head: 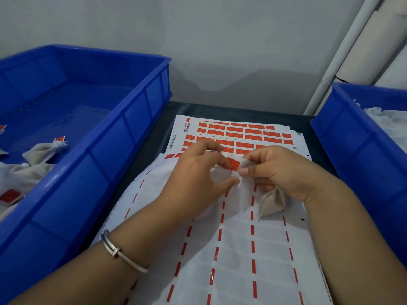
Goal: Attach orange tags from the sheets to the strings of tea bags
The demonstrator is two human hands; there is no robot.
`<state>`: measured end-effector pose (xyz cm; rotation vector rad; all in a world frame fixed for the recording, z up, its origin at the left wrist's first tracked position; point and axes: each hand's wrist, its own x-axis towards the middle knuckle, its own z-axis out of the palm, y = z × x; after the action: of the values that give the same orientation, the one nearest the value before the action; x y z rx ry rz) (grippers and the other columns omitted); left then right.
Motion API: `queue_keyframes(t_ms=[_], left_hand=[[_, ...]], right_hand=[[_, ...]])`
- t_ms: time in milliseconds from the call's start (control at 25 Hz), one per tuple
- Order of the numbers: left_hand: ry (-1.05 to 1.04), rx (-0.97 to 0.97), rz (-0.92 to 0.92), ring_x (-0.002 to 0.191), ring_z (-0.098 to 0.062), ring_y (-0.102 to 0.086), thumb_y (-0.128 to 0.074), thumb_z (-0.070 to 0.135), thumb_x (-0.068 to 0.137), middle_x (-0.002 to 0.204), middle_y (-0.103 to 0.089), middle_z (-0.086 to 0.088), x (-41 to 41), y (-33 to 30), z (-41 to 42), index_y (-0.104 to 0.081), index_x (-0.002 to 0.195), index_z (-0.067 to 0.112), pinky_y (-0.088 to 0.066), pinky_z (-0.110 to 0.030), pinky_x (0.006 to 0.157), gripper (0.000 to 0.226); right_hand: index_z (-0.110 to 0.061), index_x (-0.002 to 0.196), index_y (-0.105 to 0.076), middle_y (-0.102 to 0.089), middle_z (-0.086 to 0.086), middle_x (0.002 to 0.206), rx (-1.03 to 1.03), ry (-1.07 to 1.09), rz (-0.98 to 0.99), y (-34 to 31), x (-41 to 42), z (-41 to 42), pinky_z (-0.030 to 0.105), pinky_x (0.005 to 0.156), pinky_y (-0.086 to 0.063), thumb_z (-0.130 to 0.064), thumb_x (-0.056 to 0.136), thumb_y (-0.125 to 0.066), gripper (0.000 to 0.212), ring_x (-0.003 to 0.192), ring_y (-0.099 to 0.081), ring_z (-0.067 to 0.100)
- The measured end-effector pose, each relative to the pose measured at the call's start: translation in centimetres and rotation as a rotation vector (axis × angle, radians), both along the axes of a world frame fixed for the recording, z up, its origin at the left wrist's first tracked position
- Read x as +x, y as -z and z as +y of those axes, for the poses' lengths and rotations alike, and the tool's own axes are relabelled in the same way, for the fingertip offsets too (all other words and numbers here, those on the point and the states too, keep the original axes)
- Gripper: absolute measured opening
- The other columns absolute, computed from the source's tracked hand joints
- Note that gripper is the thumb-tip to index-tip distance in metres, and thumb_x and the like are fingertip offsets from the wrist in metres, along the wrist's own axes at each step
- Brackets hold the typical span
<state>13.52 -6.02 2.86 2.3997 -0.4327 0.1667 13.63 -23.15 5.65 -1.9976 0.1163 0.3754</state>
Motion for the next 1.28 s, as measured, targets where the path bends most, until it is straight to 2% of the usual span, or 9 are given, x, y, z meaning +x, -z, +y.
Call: queue_keyframes(t_ms=[80, 160, 280, 400, 560, 760, 960, 1080, 1280], left_hand=[[0.021, -0.038, -0.009, 0.101, 0.002, -0.043, -0.072, 0.048, 0.071, 0.110, -0.044, 0.027, -0.4, -0.4, -0.1, -0.055, 0.086, 0.044, -0.040, -0.013, 0.085, 0.022], [0.019, -0.080, -0.023, 0.098, 0.002, -0.044, -0.072, 0.046, 0.071, 0.105, -0.042, 0.030, -0.7, -0.3, -0.3, -0.056, 0.086, 0.044, -0.038, -0.011, 0.084, 0.022], [-0.007, -0.164, -0.032, 0.096, 0.004, -0.047, -0.073, 0.041, 0.073, 0.105, -0.044, 0.031, -0.8, 0.1, -0.6, -0.066, 0.090, 0.039, -0.040, -0.013, 0.085, 0.019], [-0.022, -0.220, -0.042, 0.097, 0.008, -0.050, -0.073, 0.038, 0.073, 0.101, -0.047, 0.035, -0.7, 0.2, -0.5, -0.073, 0.091, 0.032, -0.041, -0.012, 0.084, 0.019], [-0.001, -0.276, -0.039, 0.098, 0.009, -0.051, -0.074, 0.035, 0.074, 0.094, -0.047, 0.040, -0.9, -0.1, -0.3, -0.070, 0.082, 0.036, -0.039, -0.007, 0.079, 0.009], [0.022, -0.296, -0.057, 0.101, 0.005, -0.052, -0.073, 0.034, 0.074, 0.096, -0.048, 0.039, -1.0, -0.5, 0.0, -0.068, 0.080, 0.038, -0.044, -0.013, 0.081, 0.009], [0.017, -0.267, -0.050, 0.102, 0.007, -0.051, -0.072, 0.034, 0.074, 0.095, -0.047, 0.040, -1.0, -0.9, 0.2, -0.062, 0.075, 0.043, -0.042, -0.007, 0.079, 0.014], [0.001, -0.263, -0.053, 0.103, 0.003, -0.052, -0.073, 0.033, 0.075, 0.096, -0.046, 0.039, -0.9, -0.9, 0.3, -0.061, 0.075, 0.043, -0.046, -0.015, 0.085, 0.016], [-0.001, -0.204, -0.066, 0.109, -0.001, -0.048, -0.072, 0.045, 0.070, 0.108, -0.045, 0.030, -1.0, -0.9, 0.1, -0.069, 0.092, 0.035, -0.049, -0.029, 0.092, 0.024]], right_hand=[[-0.026, 0.075, -0.071, -0.068, -0.017, 0.064, 0.027, -0.007, -0.008, -0.4, -0.3, -0.1, 0.010, 0.041, -0.041, -0.019, 0.081, -0.069, 0.009, 0.046, -0.061, 0.000], [-0.030, 0.068, -0.072, -0.068, -0.020, 0.066, 0.006, -0.013, -0.048, -0.6, -0.5, -0.1, 0.008, 0.042, -0.042, -0.022, 0.079, -0.070, 0.014, 0.052, -0.063, -0.003], [-0.035, 0.062, -0.071, -0.067, -0.025, 0.069, -0.047, -0.021, -0.124, -0.8, -0.6, -0.1, 0.007, 0.046, -0.044, -0.027, 0.077, -0.071, 0.017, 0.063, -0.063, -0.006], [-0.039, 0.057, -0.071, -0.066, -0.027, 0.069, -0.059, -0.005, -0.179, -1.1, -0.7, 0.1, 0.007, 0.047, -0.046, -0.029, 0.072, -0.073, 0.018, 0.066, -0.064, -0.006], [-0.037, 0.058, -0.070, -0.066, -0.027, 0.068, -0.079, -0.008, -0.242, -1.2, -0.7, 0.5, 0.007, 0.048, -0.047, -0.028, 0.071, -0.076, 0.017, 0.067, -0.065, -0.003], [-0.036, 0.063, -0.067, -0.065, -0.028, 0.067, -0.123, -0.003, -0.278, -1.4, -0.8, 0.6, 0.008, 0.051, -0.048, -0.029, 0.072, -0.074, 0.014, 0.067, -0.065, 0.003], [-0.033, 0.069, -0.068, -0.067, -0.022, 0.072, -0.007, 0.008, -0.262, -1.2, -0.9, 0.5, 0.012, 0.056, -0.052, -0.019, 0.077, -0.071, 0.016, 0.075, -0.067, 0.007], [-0.032, 0.070, -0.067, -0.067, -0.024, 0.069, 0.038, 0.027, -0.248, -1.1, -0.9, 0.4, 0.011, 0.053, -0.051, -0.018, 0.077, -0.071, 0.016, 0.068, -0.067, 0.002], [-0.031, 0.068, -0.067, -0.067, -0.025, 0.069, 0.023, 0.019, -0.260, -1.0, -0.6, 0.4, 0.011, 0.053, -0.051, -0.021, 0.076, -0.072, 0.014, 0.067, -0.066, 0.001]])
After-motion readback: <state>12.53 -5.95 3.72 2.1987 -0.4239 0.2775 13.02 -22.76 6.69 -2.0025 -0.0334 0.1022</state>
